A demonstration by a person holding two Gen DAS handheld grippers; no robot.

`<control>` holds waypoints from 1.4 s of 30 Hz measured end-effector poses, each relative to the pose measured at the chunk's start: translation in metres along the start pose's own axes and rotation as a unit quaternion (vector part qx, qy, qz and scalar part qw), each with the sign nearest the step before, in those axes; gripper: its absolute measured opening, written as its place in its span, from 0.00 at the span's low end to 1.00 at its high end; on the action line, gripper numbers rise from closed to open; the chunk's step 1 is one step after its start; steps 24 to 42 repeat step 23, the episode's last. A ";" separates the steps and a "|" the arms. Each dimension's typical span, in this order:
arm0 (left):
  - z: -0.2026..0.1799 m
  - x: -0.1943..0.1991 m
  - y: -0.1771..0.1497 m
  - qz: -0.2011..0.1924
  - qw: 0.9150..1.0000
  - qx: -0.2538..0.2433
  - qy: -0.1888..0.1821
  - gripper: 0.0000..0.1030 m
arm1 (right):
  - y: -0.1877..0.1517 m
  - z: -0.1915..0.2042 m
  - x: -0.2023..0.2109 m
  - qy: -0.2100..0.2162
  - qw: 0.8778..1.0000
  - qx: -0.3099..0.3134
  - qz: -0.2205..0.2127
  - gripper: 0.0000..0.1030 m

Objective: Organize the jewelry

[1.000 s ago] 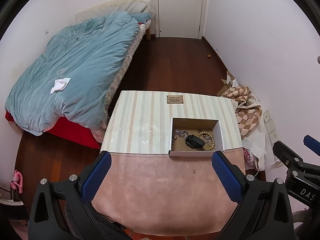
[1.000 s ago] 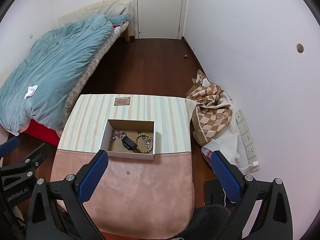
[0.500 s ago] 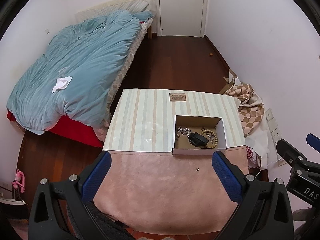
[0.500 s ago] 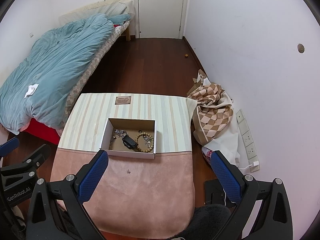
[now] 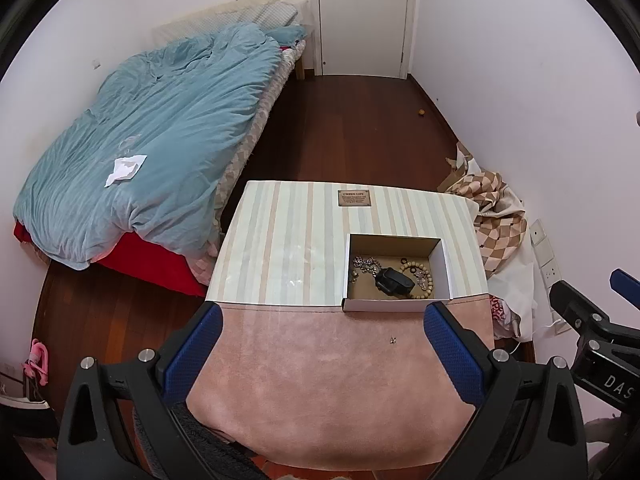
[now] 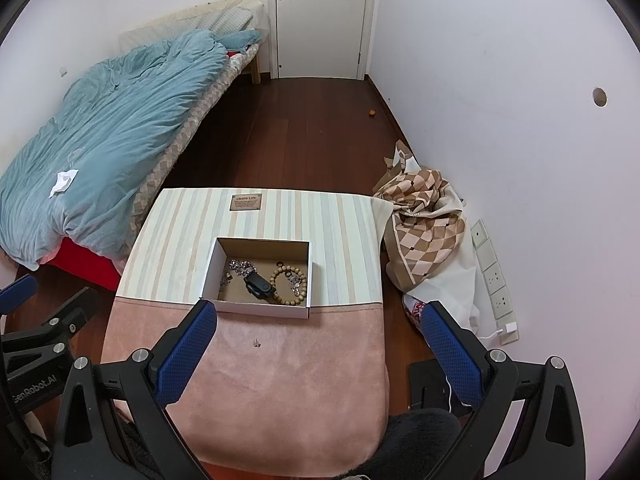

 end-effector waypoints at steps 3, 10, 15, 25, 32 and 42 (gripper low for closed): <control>0.001 0.000 0.000 0.000 1.000 0.000 0.000 1.00 | 0.000 0.000 0.000 -0.001 1.000 0.001 0.000 1.00; 0.001 0.001 -0.001 0.000 1.000 -0.001 0.000 1.00 | -0.001 -0.001 0.002 0.000 1.000 0.001 -0.002 1.00; 0.001 0.002 -0.001 -0.003 1.000 0.000 0.001 1.00 | -0.001 0.000 0.003 0.001 1.000 0.002 -0.003 1.00; -0.003 0.009 -0.001 -0.012 1.000 -0.001 -0.012 1.00 | -0.003 -0.001 0.005 0.001 1.000 0.003 -0.003 1.00; -0.003 0.009 -0.001 -0.012 1.000 -0.001 -0.012 1.00 | -0.003 -0.001 0.005 0.001 1.000 0.003 -0.003 1.00; -0.003 0.009 -0.001 -0.012 1.000 -0.001 -0.012 1.00 | -0.003 -0.001 0.005 0.001 1.000 0.003 -0.003 1.00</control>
Point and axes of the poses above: each gripper's, at about its wrist camera, not at the fingertips, and x roughly against the way its jaws point, z to its left, y to its top, the point moved 5 cm from there along -x, roughly the way its jaws point, and after that the axes turned 6 degrees about -y, right-handed, at the moved point
